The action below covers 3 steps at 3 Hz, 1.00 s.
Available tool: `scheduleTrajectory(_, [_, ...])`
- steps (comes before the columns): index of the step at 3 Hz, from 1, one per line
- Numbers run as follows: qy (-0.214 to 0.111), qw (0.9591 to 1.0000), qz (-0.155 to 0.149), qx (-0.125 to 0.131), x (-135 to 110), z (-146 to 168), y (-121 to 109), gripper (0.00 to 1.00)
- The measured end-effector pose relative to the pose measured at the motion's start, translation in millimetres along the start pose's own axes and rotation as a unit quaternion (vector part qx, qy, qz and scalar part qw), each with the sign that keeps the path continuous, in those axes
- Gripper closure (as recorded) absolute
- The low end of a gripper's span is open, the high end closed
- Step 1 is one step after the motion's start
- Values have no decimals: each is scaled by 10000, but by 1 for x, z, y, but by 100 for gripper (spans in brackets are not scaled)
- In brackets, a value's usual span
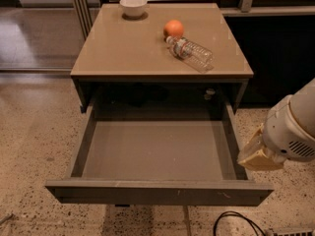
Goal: Close top drawer
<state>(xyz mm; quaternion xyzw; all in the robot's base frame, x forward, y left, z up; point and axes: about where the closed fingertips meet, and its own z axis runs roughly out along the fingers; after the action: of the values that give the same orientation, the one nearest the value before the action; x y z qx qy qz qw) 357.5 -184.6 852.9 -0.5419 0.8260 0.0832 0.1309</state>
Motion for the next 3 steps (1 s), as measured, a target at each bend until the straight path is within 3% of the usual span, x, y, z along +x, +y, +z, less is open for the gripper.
scheduleTrajectory(1, [-256, 9993, 268, 56, -4, 25, 8, 100])
scheduleTrajectory(3, [-414, 9978, 484, -200, 1, 60, 29, 100])
